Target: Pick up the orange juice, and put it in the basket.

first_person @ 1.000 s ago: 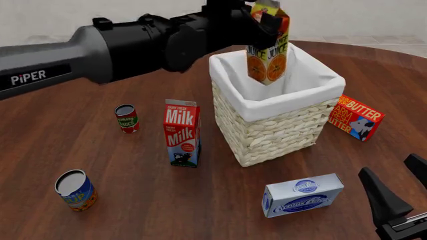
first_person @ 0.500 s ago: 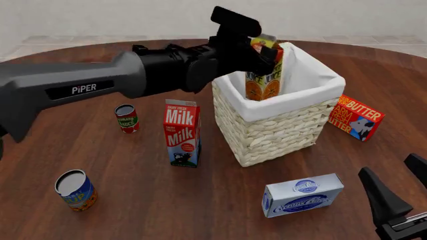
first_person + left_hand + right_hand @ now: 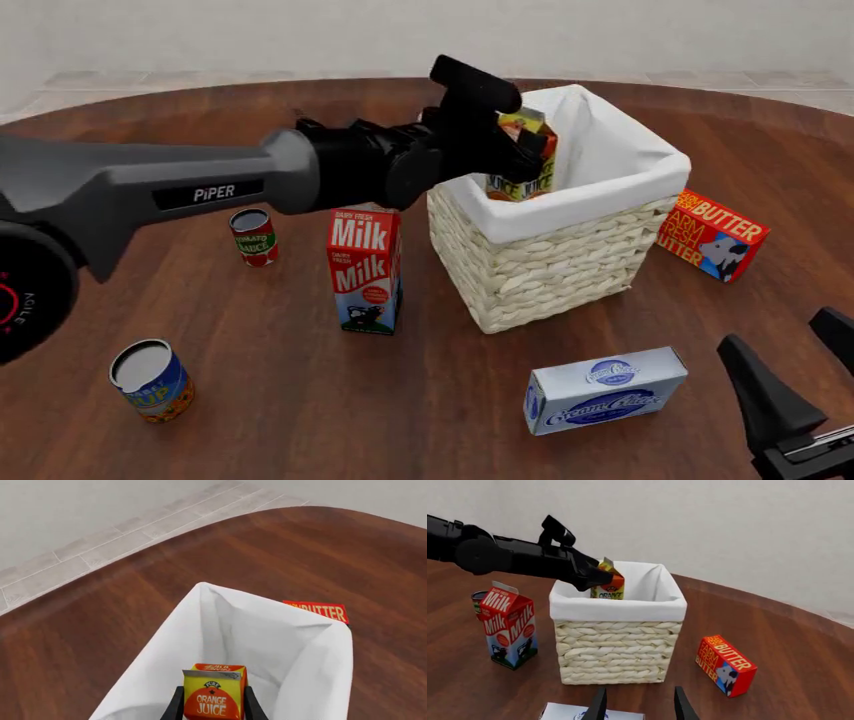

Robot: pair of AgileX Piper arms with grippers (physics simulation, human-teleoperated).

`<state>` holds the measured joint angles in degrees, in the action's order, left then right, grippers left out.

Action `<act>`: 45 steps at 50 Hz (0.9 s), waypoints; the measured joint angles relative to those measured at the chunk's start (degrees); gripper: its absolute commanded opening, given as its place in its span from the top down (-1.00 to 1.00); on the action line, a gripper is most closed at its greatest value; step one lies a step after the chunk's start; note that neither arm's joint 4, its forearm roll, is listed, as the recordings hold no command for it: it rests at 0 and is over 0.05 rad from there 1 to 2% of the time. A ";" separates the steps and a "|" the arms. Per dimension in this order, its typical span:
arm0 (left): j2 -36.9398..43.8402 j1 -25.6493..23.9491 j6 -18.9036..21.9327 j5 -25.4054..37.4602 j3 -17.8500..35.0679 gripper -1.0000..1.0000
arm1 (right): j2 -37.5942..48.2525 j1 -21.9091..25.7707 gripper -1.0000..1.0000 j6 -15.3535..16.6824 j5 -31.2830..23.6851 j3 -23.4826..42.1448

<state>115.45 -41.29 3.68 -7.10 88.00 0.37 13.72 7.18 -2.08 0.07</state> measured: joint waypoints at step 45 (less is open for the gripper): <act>-0.25 0.39 1.97 0.92 0.89 -1.00 | -0.17 0.25 -1.00 0.21 -0.18 -0.05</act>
<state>115.20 -40.90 5.65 -6.18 88.88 0.20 13.97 7.39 -2.26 0.02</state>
